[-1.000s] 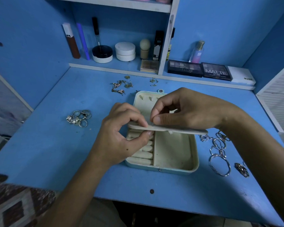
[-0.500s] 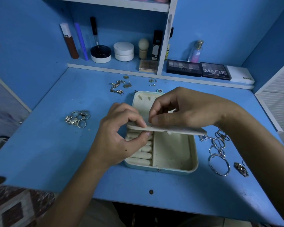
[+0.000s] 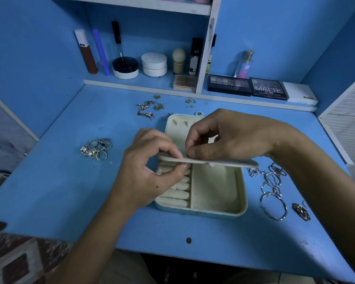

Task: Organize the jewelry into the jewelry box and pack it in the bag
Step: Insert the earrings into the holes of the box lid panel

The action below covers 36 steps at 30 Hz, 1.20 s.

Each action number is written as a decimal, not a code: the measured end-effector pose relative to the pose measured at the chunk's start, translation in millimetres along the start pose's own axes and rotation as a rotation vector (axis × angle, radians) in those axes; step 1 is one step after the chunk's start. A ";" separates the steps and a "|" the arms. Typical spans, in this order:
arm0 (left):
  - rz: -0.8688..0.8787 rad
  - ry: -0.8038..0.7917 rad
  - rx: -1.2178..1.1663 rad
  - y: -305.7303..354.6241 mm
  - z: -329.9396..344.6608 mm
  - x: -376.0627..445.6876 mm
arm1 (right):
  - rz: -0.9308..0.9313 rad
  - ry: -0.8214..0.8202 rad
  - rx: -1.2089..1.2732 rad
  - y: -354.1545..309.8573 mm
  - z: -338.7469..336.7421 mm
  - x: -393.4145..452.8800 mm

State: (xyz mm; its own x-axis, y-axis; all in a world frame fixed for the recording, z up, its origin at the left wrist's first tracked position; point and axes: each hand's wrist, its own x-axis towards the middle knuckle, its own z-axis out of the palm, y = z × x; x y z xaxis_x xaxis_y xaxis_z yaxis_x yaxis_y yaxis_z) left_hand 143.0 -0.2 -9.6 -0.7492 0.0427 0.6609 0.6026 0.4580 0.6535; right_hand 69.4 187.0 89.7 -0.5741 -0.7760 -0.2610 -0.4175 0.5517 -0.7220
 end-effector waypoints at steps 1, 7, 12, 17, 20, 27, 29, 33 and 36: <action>-0.001 0.001 0.001 0.0 0.2 -0.1 | 0.001 0.002 0.004 0.6 0.3 0.4; -0.002 -0.001 -0.002 -0.4 0.2 -0.1 | 0.003 0.011 0.039 3.5 1.1 0.3; -0.005 0.003 -0.005 -1.3 1.0 0.1 | 0.008 0.028 0.059 7.2 1.2 -1.1; -0.024 0.003 -0.002 0.7 2.0 3.8 | -0.031 0.118 0.194 16.8 -0.1 -6.1; -0.034 0.002 0.005 2.6 1.8 9.8 | -0.068 0.194 0.280 24.1 -5.9 -14.3; -0.083 0.012 0.031 3.3 2.8 32.9 | -0.217 0.392 0.435 43.0 -12.1 -29.1; -0.109 0.021 0.041 0.9 3.7 40.0 | -0.230 0.458 0.447 46.4 -10.6 -28.4; -0.160 0.026 0.045 -8.0 6.6 54.2 | -0.213 0.579 0.474 50.8 -6.7 -22.1; -0.175 0.023 0.046 -14.9 8.7 64.3 | -0.171 0.669 0.448 56.2 -4.1 -15.2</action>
State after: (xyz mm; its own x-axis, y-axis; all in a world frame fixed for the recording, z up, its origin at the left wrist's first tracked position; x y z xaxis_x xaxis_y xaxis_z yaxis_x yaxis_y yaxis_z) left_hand 83.5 3.5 19.9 -0.8346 -0.0613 0.5474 0.4501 0.4968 0.7420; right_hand 51.8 231.0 55.7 -0.8856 -0.4142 0.2103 -0.2975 0.1582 -0.9415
